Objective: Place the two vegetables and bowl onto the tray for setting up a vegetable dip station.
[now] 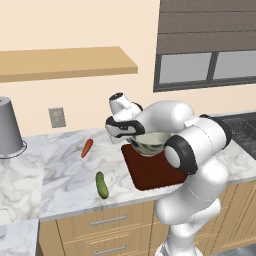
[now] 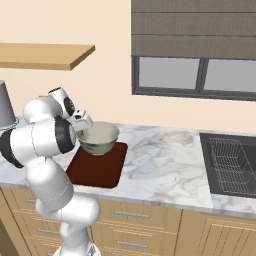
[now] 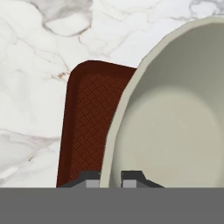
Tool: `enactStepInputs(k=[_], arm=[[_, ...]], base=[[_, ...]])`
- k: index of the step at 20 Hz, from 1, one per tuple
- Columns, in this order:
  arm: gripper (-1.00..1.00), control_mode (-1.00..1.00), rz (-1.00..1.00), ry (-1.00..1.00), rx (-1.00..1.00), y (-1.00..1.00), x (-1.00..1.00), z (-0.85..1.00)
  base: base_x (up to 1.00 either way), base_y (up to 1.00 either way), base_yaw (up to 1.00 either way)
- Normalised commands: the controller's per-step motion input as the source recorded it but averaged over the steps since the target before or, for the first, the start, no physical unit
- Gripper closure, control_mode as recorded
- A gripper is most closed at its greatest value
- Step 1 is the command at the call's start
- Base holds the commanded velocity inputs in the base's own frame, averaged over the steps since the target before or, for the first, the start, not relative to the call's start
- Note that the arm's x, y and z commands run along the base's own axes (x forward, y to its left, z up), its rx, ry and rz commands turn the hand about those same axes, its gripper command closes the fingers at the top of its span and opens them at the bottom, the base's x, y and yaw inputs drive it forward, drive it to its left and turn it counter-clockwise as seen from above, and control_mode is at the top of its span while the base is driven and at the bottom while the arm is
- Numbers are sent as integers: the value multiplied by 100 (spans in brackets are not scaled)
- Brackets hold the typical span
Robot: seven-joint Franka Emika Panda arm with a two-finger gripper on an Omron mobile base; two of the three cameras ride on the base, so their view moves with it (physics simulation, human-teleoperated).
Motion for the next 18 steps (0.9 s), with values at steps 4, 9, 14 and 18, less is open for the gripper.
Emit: enactStepInputs(k=[4,9,14,18], arm=[[100,-100,0,0,0,0,10,-8],[100,-100,0,0,0,0,10,-6],[100,-100,0,0,0,0,3,-8],[100,-100,0,0,-2,0,0,-8]], base=[[0,0,0],[0,0,0],[0,0,0],[0,0,0]])
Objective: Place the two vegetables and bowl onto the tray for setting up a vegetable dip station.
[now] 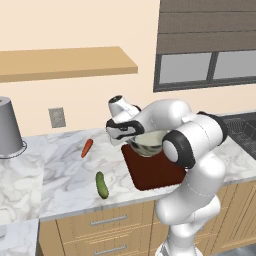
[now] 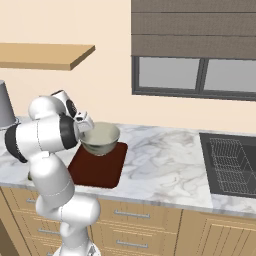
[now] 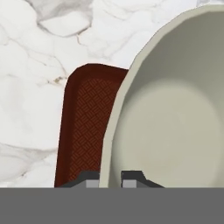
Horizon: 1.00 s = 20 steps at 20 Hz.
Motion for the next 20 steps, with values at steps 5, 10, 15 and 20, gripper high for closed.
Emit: enactStepInputs(k=[5,10,15,20], arm=[[100,-100,0,0,-3,0,1,-7],[100,-100,0,0,-2,0,2,-8],[100,-100,0,0,-1,-1,3,-8],[100,-100,0,0,0,-2,0,-8]], base=[[0,0,0],[0,0,0],[0,0,0],[0,0,0]])
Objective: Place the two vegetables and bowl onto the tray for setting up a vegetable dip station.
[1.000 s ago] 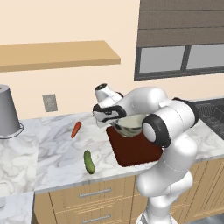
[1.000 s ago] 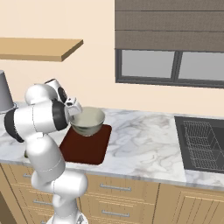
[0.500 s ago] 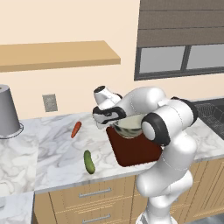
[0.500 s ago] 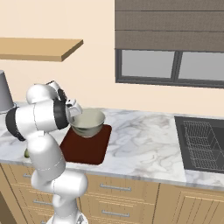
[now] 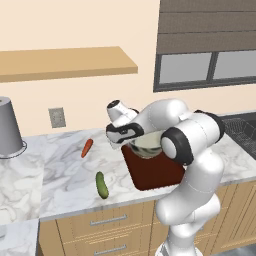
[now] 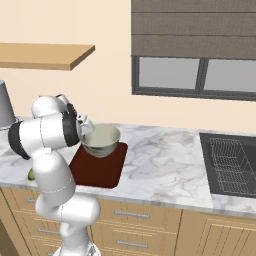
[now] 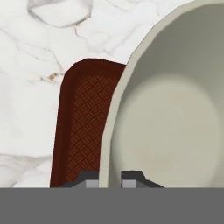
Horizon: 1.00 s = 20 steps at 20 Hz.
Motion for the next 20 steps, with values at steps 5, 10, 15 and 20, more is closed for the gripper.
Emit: enactStepInputs(k=[5,10,15,20], arm=[[100,-100,0,0,0,-2,0,-9],[100,-100,0,0,0,-1,1,-10],[100,-100,0,0,0,-1,0,-9],[100,-100,0,0,0,-3,0,-4]], base=[[0,0,0],[0,0,0],[0,0,0],[0,0,0]])
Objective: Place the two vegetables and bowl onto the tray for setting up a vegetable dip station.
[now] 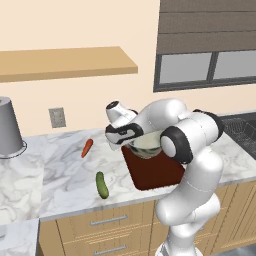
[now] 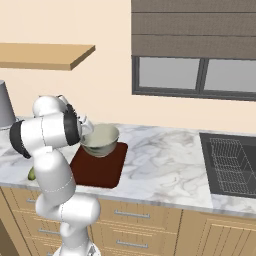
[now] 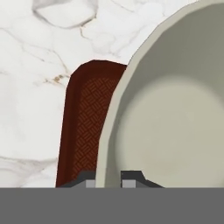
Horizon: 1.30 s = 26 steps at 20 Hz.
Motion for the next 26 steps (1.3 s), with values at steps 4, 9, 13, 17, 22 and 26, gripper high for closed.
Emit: enactStepInputs(k=[4,9,13,17,22,26], arm=[[100,-100,0,0,0,-5,0,0],[-100,-100,0,0,0,-4,0,1],[-100,-100,0,0,0,-1,0,15],[-100,-100,0,-6,0,1,-6,28],[-100,-100,0,-11,2,5,-16,37],[-100,-100,0,-16,6,15,-23,34]], base=[[0,0,0],[0,0,0],[0,0,0],[0,0,0],[0,0,0],[0,0,0]])
